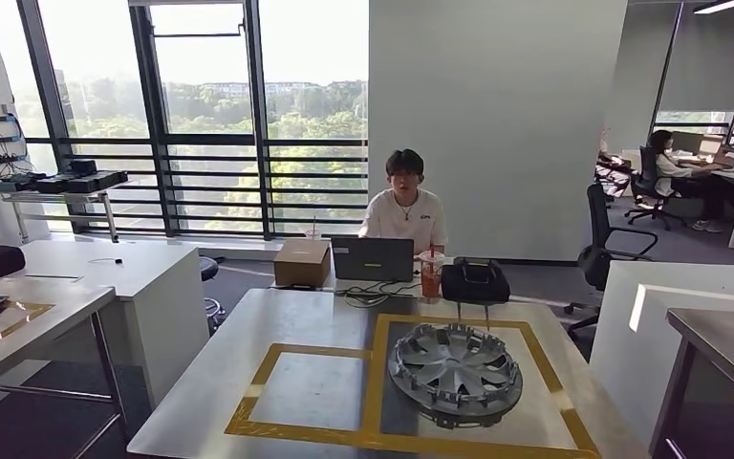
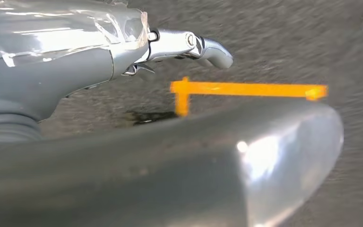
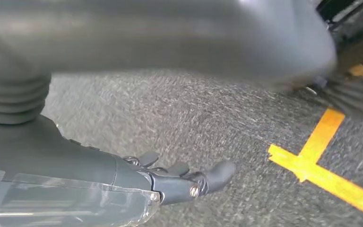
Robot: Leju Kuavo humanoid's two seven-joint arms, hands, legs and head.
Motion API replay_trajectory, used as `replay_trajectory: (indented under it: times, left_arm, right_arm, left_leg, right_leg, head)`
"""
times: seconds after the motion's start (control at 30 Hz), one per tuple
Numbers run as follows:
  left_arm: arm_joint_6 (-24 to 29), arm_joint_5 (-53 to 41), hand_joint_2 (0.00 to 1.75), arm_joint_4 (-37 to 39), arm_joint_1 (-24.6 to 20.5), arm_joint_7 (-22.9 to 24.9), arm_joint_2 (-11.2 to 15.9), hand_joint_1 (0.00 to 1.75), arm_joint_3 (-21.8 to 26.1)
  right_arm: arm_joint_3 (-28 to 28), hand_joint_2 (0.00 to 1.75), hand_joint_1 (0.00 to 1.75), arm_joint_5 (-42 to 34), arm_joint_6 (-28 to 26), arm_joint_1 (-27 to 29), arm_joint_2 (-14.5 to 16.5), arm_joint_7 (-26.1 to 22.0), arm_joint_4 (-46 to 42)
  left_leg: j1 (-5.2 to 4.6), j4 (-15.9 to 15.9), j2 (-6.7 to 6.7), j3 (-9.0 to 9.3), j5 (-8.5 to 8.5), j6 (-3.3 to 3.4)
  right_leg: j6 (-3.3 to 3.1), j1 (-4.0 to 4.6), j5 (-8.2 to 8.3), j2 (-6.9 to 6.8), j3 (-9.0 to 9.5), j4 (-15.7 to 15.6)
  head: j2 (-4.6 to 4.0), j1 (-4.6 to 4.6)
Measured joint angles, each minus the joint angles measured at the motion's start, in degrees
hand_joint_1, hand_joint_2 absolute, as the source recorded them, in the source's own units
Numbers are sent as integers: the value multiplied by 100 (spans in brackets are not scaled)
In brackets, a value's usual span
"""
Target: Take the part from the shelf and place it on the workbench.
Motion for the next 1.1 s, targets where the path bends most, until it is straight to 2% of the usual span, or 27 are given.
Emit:
replay_trajectory:
  times: [0.03,0.07,0.1,0.13,0.17,0.2,0.27,0.3,0.37,0.4,0.43,0.47,0.5,0.53,0.57,0.6,0.63,0.67,0.73,0.77,0.8,0.83,0.9,0.97,1.03,1.07,1.1]
  left_arm:
    - [-4,-16,0,29,-1,27,12,0,0]
    - [-9,-20,0,59,-2,45,27,0,0]
    - [-12,-20,0,85,-4,56,44,0,0]
    - [-14,-20,0,108,-6,61,57,0,0]
    - [-15,-20,0,127,-7,63,69,0,0]
    - [-16,-20,0,139,-8,64,81,0,-1]
    - [-15,-20,0,152,-10,65,101,0,-1]
    - [-15,-20,0,155,-10,65,111,0,0]
    - [-15,-18,0,157,0,65,131,0,4]
    - [-15,-20,0,158,7,68,140,0,5]
    - [-13,1,44,161,11,109,146,0,5]
    - [-9,71,87,173,11,223,157,0,5]
    - [-4,179,131,194,10,391,169,0,3]
    - [-1,308,175,217,10,566,187,0,2]
    - [-3,425,175,237,12,716,208,0,2]
    - [-12,512,175,245,15,814,228,0,1]
    - [-22,583,175,244,19,877,249,0,-7]
    - [-23,662,175,242,24,944,267,0,-30]
    - [15,857,87,242,42,1060,318,0,-138]
    - [56,956,44,247,50,1101,339,0,-214]
    - [102,1052,0,254,59,1138,360,0,-294]
    - [157,1146,0,265,72,1172,374,0,-378]
    - [275,1334,0,302,103,1243,401,0,-559]
    - [390,1517,0,346,118,1306,424,0,-757]
    - [506,1696,0,388,118,1368,448,0,-965]
    - [565,1788,0,409,118,1400,459,0,-1069]
    - [626,1878,0,426,118,1433,472,0,-1174]
  right_arm:
    - [-25,175,0,-32,-47,-44,-64,13,169]
    - [-49,175,0,-54,-76,-81,-124,16,317]
    - [-69,175,0,-62,-95,-110,-171,19,440]
    - [-83,175,0,-66,-106,-131,-206,21,541]
    - [-92,175,0,-68,-115,-149,-237,22,626]
    - [-100,175,0,-69,-123,-168,-263,24,695]
    - [-109,175,0,-73,-134,-204,-300,24,805]
    - [-112,175,0,-75,-137,-216,-316,24,848]
    - [-118,175,0,-77,-138,-215,-335,24,924]
    - [-120,175,0,-78,-138,-215,-342,25,953]
    - [-122,175,0,-78,-144,-215,-349,30,979]
    - [-126,175,0,-80,-160,-223,-355,43,1009]
    - [-131,175,0,-86,-182,-228,-366,58,1047]
    - [-138,175,0,-101,-213,-232,-376,70,1097]
    - [-150,175,0,-120,-254,-235,-391,71,1161]
    - [-163,175,0,-143,-296,-237,-413,53,1231]
    - [-172,175,0,-171,-345,-238,-434,22,1298]
    - [-167,175,0,-210,-393,-242,-455,-11,1352]
    - [-106,175,0,-347,-474,-259,-477,-62,1419]
    - [-60,175,0,-440,-508,-271,-483,-72,1434]
    - [-8,175,0,-540,-537,-283,-490,-76,1446]
    - [47,175,0,-646,-565,-292,-497,-76,1454]
    - [175,87,0,-866,-617,-291,-510,-67,1465]
    - [313,0,0,-1079,-669,-273,-518,-44,1475]
    - [459,0,0,-1296,-721,-239,-521,-22,1486]
    - [535,0,0,-1410,-749,-213,-521,-13,1493]
    - [611,0,0,-1520,-773,-181,-521,-2,1503]
  left_leg:
    - [-5,11,12,-105,76,0]
    - [-6,28,21,-210,150,-8]
    - [0,56,28,-321,217,-23]
    - [8,96,31,-423,274,-42]
    - [17,161,31,-525,320,-69]
    - [18,246,30,-630,355,-99]
    - [12,391,30,-777,415,-169]
    - [12,426,31,-820,452,-201]
    - [37,450,25,-871,500,-264]
    - [52,515,13,-911,405,-298]
    - [66,674,-2,-972,206,-332]
    - [79,939,-18,-1048,-81,-365]
    - [90,1287,-26,-1127,-364,-392]
    - [101,1648,-31,-1195,-553,-411]
    - [109,1925,-34,-1218,-610,-420]
    - [116,2036,-35,-1167,-540,-419]
    - [118,1935,-37,-1010,-395,-407]
    - [114,1631,-40,-752,-244,-381]
    - [89,766,-49,-156,-185,-307]
    - [69,451,-53,30,-230,-277]
    - [46,274,-55,113,-289,-257]
    - [28,213,-54,115,-289,-237]
    - [37,151,-35,71,-212,-164]
    - [54,97,-13,9,-119,-83]
    - [30,104,-2,-82,-62,-52]
    - [20,114,3,-122,-39,-51]
    - [13,129,7,-153,-22,-53]
  right_leg:
    - [19,-11,-176,0,-65,379]
    - [75,-24,-217,0,-70,653]
    - [158,-43,-126,0,16,738]
    - [242,-65,24,0,189,629]
    - [306,-93,151,-1,466,308]
    - [332,-103,166,1,793,-148]
    - [262,-93,14,6,1219,-856]
    - [205,-70,-61,9,1268,-999]
    - [85,-74,-13,-3,1164,-995]
    - [25,-82,36,-12,1108,-987]
    - [-30,-94,93,-21,1042,-988]
    - [-66,-94,149,-28,974,-987]
    - [-89,-87,200,-28,906,-986]
    - [-97,-79,252,-29,841,-983]
    - [-93,-72,300,-30,781,-980]
    - [-84,-66,344,-30,726,-976]
    - [-70,-60,386,-30,679,-974]
    - [-54,-56,424,-28,647,-972]
    - [-11,-45,495,-25,610,-970]
    - [22,-44,531,-26,595,-969]
    - [60,-48,568,-31,575,-970]
    - [103,-54,603,-36,559,-977]
    - [142,-64,578,-37,491,-893]
    - [103,-60,300,-22,260,-423]
    - [64,-57,-91,-8,-88,388]
    - [76,-58,-204,-7,-190,685]
    - [107,-59,-228,-6,-183,780]
  head:
    - [0,5]
    - [1,8]
    - [1,12]
    - [1,14]
    - [1,17]
    - [1,23]
    - [3,41]
    - [3,51]
    - [2,70]
    - [1,63]
    - [1,57]
    - [0,46]
    - [1,33]
    - [1,27]
    - [1,19]
    - [1,16]
    - [1,8]
    - [1,4]
    - [1,2]
    - [1,6]
    - [1,8]
    - [1,8]
    - [1,8]
    - [1,34]
    - [1,57]
    - [1,60]
    - [1,62]
